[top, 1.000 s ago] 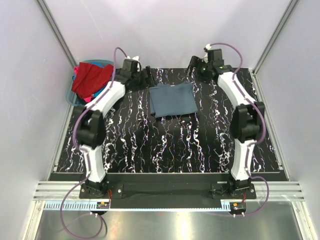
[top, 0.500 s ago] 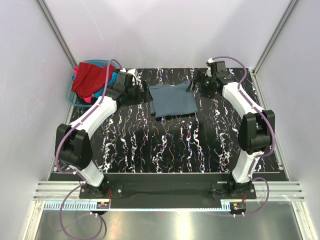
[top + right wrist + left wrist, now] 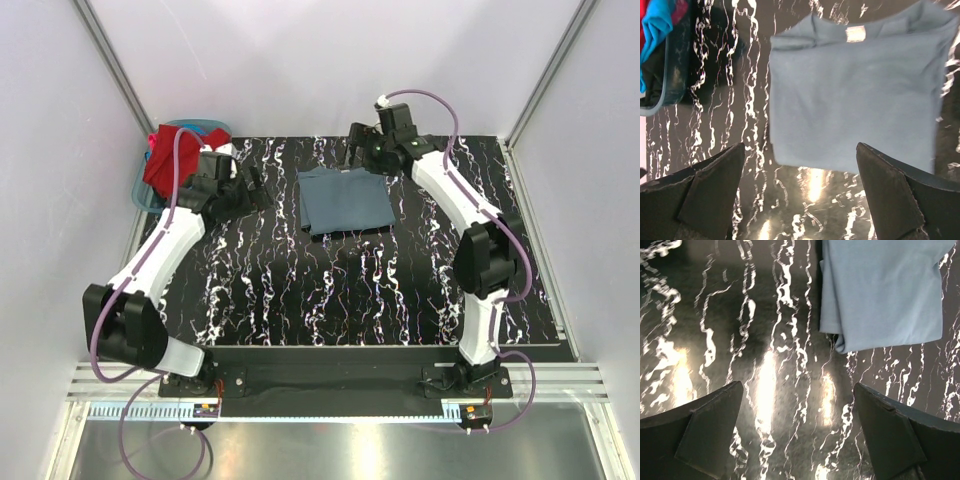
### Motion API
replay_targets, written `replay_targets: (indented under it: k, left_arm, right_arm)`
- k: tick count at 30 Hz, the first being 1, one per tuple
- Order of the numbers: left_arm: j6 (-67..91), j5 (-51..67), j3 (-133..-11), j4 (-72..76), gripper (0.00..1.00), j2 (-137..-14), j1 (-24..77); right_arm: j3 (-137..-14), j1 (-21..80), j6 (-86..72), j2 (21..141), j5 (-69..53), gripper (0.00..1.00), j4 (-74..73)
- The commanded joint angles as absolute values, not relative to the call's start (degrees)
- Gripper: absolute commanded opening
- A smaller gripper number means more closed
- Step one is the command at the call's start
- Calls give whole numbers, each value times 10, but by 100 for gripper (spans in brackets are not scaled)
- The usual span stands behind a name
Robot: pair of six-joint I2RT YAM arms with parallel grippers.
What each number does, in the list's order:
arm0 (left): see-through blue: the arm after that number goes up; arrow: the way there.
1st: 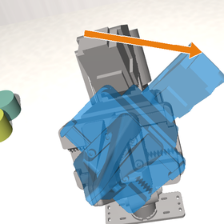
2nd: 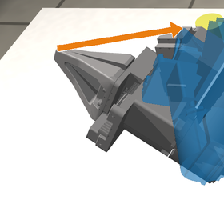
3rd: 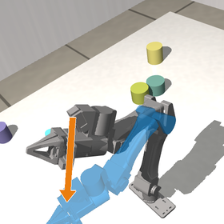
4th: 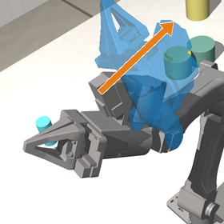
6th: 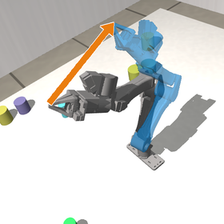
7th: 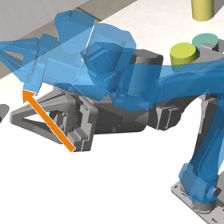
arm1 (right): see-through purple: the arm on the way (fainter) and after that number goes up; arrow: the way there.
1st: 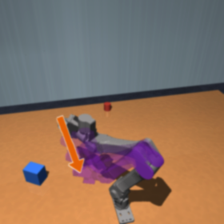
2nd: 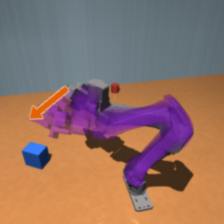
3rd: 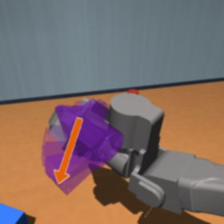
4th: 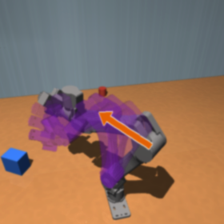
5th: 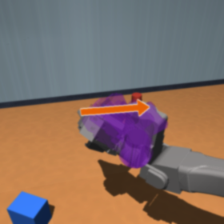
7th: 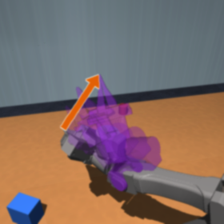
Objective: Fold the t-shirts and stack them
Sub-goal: Fold the tshirt
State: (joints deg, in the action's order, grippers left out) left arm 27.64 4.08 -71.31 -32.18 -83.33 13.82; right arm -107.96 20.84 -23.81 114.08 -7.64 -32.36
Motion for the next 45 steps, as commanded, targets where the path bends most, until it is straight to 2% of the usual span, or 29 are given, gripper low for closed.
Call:
replay_targets:
  k: [1, 6, 12, 34, 45]
  left_arm:
    - [278, 12, -690, -336, 99, -790, 130]
    - [283, 6, -678, -350, 99, -785, 94]
    - [274, 10, -677, -362, 99, -790, 76]
    - [242, 14, -700, -337, 99, -779, 67]
    - [213, 53, -700, -337, 99, -778, 68]
  right_arm:
    - [-1114, 218, -279, 1164, -37, 100, -354]
    - [-1133, 227, -277, 1224, -12, 100, -377]
    - [-1231, 241, -268, 1302, 10, 100, -460]
    - [-1252, 252, -260, 1288, 35, 100, -467]
    - [-1279, 257, -258, 1286, 45, 100, -469]
